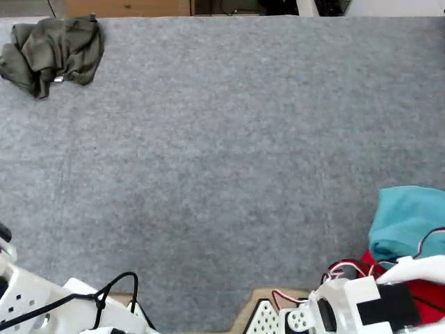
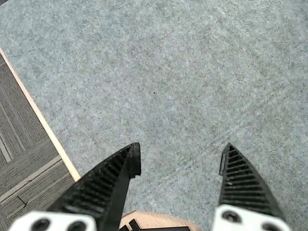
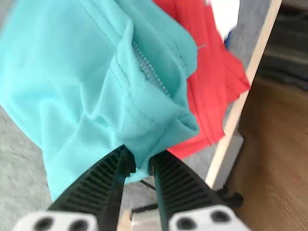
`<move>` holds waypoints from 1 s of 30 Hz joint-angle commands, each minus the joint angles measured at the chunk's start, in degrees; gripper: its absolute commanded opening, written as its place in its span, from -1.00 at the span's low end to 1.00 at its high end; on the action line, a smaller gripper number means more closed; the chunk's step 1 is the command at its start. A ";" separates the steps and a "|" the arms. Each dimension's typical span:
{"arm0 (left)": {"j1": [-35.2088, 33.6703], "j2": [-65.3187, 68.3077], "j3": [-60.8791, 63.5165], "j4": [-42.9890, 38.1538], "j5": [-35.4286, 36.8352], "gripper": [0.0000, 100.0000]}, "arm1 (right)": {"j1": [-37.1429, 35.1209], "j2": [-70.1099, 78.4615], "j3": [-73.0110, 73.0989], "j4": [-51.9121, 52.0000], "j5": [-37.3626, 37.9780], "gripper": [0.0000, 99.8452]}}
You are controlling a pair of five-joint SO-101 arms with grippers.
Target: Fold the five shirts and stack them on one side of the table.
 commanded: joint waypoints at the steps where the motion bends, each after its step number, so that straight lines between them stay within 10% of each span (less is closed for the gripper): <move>1: -0.44 -0.22 -2.64 -0.44 -0.53 -0.45 | 2.42 -3.47 0.75 0.62 2.20 -0.99; 30: 0.00 -0.22 -2.64 -0.44 -0.53 -0.45 | 12.79 -3.38 -2.51 -7.74 2.46 -0.98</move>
